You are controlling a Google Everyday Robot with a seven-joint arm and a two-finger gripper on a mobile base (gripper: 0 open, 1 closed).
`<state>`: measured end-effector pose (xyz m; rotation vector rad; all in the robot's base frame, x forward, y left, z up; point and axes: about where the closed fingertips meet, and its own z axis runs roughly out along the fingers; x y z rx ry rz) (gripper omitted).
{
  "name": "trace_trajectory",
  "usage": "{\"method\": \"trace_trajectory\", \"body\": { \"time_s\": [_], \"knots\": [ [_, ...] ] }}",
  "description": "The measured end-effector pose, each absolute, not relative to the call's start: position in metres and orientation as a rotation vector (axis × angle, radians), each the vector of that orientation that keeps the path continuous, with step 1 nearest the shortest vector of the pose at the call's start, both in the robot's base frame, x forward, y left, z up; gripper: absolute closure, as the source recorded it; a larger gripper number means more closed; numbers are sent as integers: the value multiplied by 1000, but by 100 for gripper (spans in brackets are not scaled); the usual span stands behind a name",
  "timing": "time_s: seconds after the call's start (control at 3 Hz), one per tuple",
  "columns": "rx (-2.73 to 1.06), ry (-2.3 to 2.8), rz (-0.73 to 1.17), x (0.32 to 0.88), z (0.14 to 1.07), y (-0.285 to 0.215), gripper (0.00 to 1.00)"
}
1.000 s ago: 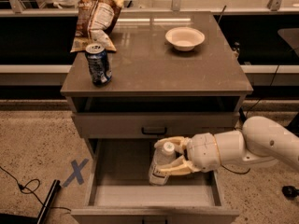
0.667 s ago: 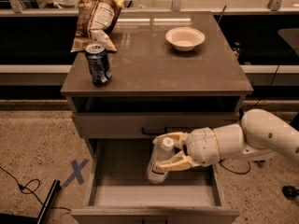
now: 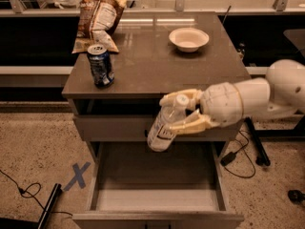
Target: Pick blue plastic bottle from middle drawer and place on counter
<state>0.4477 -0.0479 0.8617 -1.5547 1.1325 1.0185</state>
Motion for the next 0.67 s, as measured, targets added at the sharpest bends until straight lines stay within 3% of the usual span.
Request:
{"method": "trace_trajectory", "body": {
  "time_s": [0.67],
  "knots": [
    [-1570, 1185, 1000, 509, 966, -60, 100]
  ]
}}
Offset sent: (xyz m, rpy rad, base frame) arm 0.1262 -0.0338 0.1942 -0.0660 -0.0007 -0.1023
